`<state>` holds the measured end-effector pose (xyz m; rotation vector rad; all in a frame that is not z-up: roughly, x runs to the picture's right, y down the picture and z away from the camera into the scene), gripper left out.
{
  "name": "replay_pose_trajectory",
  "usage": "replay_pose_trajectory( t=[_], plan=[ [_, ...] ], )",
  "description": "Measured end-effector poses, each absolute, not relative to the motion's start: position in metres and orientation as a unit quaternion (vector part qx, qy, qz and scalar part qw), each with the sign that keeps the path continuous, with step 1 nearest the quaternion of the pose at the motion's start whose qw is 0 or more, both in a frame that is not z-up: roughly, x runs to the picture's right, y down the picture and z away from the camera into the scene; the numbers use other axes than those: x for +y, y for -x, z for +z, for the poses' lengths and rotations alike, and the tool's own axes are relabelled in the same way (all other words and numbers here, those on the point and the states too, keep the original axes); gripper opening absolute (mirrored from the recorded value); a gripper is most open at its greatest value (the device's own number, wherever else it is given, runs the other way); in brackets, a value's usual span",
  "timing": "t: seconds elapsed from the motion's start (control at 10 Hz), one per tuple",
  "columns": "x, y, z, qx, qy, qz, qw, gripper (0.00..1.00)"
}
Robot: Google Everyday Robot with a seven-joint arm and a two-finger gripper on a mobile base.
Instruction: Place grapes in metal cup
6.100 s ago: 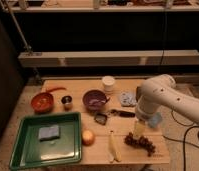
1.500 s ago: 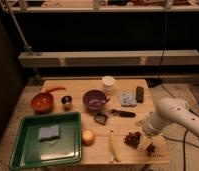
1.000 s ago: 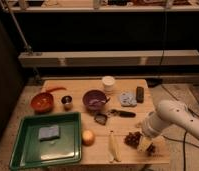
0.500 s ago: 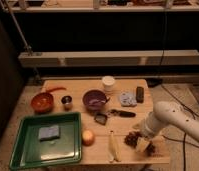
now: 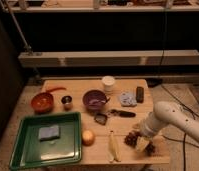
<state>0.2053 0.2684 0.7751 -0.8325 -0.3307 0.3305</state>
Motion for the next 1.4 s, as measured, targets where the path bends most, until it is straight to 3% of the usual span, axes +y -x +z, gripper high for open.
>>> replay_pose_trajectory(
  t=[0.6, 0.7, 1.2, 1.4],
  plan=[
    [0.269, -0.202, 0.775, -0.194, 0.416, 0.178, 0.87, 0.08],
    [0.269, -0.2, 0.775, -0.197, 0.418, 0.178, 0.869, 0.02],
    [0.266, -0.197, 0.771, -0.199, 0.424, 0.181, 0.865, 0.0],
    [0.246, -0.185, 0.754, -0.208, 0.418, 0.179, 0.866, 0.0]
  ],
)
